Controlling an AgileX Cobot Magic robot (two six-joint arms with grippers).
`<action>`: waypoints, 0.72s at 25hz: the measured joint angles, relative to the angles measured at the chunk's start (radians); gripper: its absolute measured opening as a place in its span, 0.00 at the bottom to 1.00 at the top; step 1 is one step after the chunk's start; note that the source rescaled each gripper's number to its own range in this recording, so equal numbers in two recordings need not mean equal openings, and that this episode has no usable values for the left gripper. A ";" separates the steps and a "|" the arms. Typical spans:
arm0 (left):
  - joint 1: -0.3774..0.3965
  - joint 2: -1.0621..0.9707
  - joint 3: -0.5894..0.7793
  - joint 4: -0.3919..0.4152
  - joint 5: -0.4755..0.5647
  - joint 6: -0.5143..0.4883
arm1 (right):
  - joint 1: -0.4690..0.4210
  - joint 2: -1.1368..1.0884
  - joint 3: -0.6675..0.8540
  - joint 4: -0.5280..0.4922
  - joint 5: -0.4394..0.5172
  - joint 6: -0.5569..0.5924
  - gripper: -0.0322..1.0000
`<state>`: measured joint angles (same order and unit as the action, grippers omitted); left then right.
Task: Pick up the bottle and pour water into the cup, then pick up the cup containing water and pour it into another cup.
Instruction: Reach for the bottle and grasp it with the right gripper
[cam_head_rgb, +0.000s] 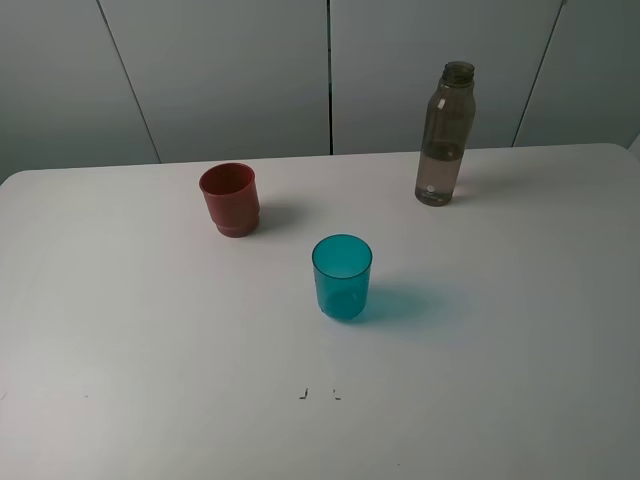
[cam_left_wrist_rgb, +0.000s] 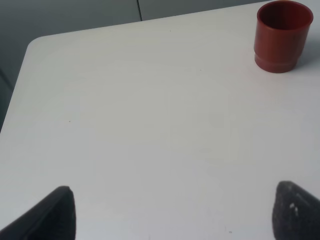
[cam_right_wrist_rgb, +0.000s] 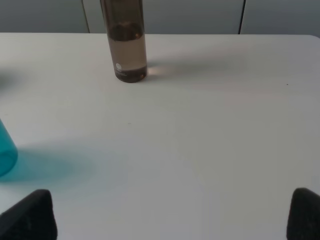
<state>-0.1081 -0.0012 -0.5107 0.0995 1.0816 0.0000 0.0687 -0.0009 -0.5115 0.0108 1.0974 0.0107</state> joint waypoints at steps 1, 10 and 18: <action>0.000 0.000 0.000 0.000 0.000 0.000 | 0.000 0.000 0.000 0.000 0.000 0.000 1.00; 0.000 0.000 0.000 0.000 0.000 0.000 | 0.000 0.000 0.000 0.000 0.000 0.000 1.00; 0.000 0.000 0.000 0.000 0.000 0.000 | 0.000 0.000 0.000 0.000 0.000 0.000 1.00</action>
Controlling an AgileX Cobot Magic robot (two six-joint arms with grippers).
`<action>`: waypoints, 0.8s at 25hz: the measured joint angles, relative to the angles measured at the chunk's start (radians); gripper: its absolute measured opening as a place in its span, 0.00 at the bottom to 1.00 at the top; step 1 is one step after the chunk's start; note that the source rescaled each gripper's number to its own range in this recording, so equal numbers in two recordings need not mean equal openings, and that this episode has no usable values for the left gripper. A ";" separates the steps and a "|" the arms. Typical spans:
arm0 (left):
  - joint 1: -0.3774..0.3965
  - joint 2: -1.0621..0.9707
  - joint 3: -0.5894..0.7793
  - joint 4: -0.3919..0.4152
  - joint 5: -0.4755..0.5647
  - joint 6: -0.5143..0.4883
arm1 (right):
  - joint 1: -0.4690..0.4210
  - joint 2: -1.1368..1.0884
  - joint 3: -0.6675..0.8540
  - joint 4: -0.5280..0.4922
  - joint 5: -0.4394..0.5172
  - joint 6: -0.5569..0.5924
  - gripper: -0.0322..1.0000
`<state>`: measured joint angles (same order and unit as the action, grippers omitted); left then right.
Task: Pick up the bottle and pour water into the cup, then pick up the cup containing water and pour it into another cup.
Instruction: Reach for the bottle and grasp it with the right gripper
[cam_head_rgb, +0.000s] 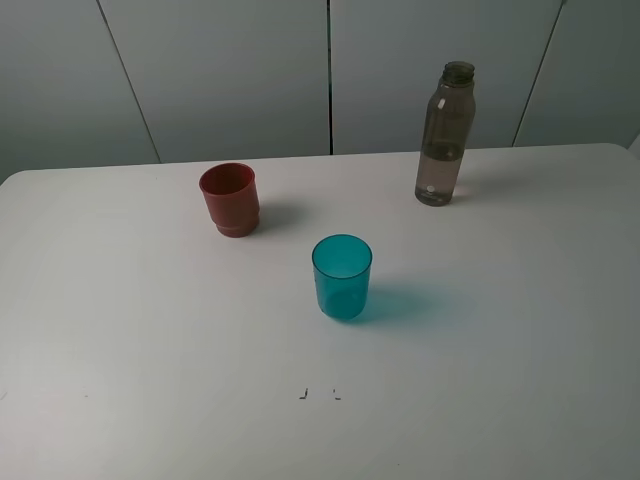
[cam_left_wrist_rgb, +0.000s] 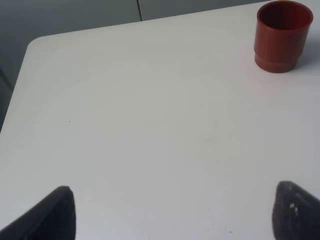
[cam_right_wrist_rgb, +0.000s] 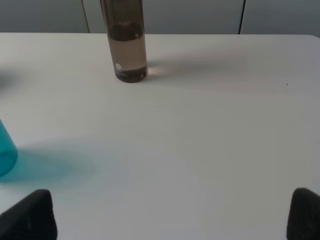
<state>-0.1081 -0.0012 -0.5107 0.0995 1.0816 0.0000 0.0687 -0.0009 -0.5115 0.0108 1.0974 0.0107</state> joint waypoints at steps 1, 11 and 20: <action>0.000 0.000 0.000 0.000 0.000 0.000 | 0.000 0.000 0.000 0.000 0.000 0.000 1.00; 0.000 0.000 0.000 0.000 0.000 0.007 | 0.000 0.000 0.000 0.000 0.000 0.000 1.00; 0.000 0.000 0.000 0.000 0.000 0.007 | 0.000 0.000 0.000 0.000 0.000 0.000 1.00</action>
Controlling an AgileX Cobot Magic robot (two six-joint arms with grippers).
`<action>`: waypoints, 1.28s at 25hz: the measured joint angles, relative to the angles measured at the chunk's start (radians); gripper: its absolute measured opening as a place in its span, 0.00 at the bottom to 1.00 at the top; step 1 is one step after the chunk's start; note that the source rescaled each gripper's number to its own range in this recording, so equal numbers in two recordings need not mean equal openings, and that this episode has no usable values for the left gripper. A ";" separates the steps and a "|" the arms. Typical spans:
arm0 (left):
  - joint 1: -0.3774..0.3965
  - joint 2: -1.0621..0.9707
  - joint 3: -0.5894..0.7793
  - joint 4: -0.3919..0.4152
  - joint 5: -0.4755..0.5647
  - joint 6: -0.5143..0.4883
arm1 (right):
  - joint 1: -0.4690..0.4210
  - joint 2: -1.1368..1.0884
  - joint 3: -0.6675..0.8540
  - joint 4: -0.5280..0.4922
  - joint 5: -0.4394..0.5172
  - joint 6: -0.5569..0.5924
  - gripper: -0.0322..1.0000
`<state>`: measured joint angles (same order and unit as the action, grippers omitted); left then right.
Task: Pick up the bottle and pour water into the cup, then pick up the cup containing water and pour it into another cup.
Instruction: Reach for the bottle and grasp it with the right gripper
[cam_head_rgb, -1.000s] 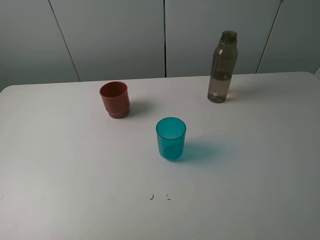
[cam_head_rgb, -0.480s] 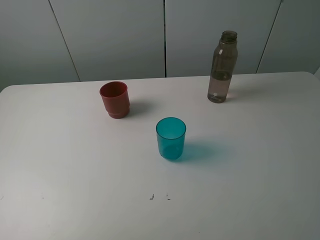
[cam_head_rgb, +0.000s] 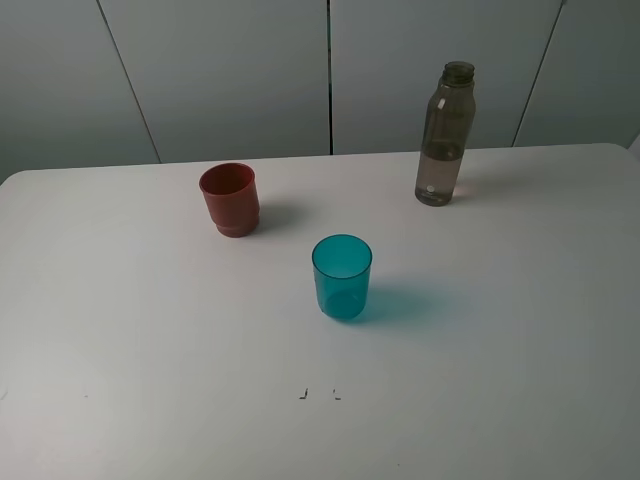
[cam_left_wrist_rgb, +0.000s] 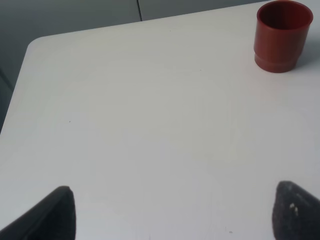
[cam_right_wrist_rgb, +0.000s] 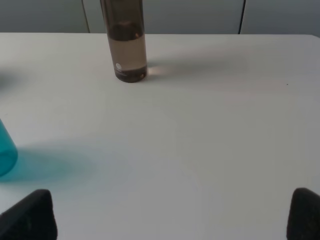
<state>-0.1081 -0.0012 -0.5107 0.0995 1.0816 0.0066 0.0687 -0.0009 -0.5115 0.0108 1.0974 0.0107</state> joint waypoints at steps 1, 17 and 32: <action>0.000 0.000 0.000 0.000 0.000 0.000 | 0.000 0.000 0.000 0.000 0.000 0.000 1.00; 0.000 0.000 0.000 0.000 0.000 0.000 | 0.000 0.000 0.000 0.031 -0.004 0.018 1.00; 0.000 0.000 0.000 0.000 0.000 0.000 | 0.000 0.619 -0.069 0.143 -0.590 -0.075 1.00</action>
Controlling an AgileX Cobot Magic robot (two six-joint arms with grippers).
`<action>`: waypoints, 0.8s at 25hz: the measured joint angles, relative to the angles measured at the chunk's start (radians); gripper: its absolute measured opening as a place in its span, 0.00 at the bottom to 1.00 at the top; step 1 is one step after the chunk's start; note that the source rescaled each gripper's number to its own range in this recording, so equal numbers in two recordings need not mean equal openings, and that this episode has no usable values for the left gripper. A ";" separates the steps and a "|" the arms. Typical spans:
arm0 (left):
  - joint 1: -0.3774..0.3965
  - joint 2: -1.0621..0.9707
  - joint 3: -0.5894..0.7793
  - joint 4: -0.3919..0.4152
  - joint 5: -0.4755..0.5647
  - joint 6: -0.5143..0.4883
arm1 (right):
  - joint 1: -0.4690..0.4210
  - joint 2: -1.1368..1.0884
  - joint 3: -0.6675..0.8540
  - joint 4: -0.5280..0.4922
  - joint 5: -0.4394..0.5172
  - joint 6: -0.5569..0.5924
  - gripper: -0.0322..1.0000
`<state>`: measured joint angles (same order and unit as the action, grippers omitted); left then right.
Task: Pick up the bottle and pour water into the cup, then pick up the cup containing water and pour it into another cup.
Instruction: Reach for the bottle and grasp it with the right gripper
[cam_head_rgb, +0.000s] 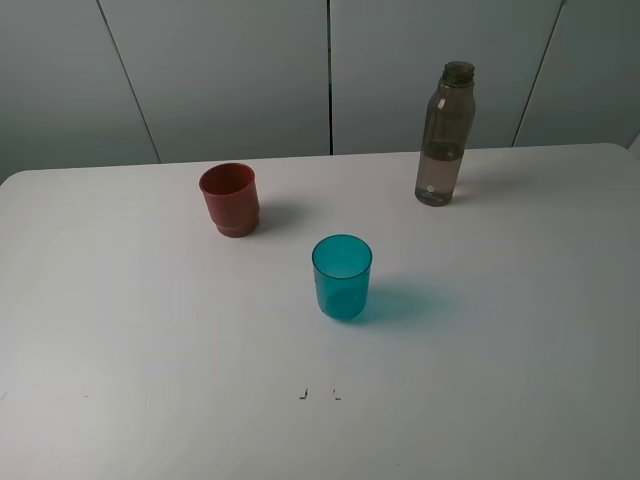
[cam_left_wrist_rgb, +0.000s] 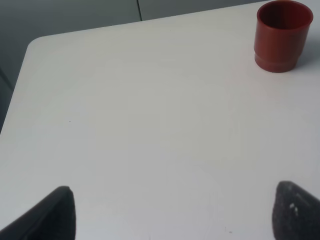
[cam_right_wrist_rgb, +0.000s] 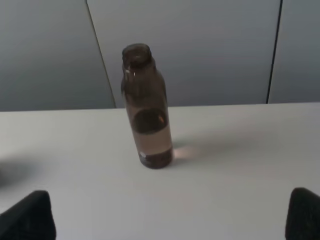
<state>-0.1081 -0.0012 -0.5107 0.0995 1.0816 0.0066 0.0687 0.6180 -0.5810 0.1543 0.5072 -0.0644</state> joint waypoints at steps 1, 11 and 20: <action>0.000 0.000 0.000 0.000 0.000 0.000 | 0.000 0.051 0.010 0.007 -0.041 -0.022 1.00; 0.000 0.000 0.000 0.000 0.000 0.000 | 0.120 0.668 0.065 -0.028 -0.587 -0.101 1.00; 0.000 0.000 0.000 0.000 0.000 0.000 | 0.129 1.103 0.062 -0.285 -1.076 0.100 1.00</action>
<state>-0.1081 -0.0012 -0.5107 0.0995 1.0816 0.0066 0.1979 1.7206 -0.5188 -0.1308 -0.5688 0.0358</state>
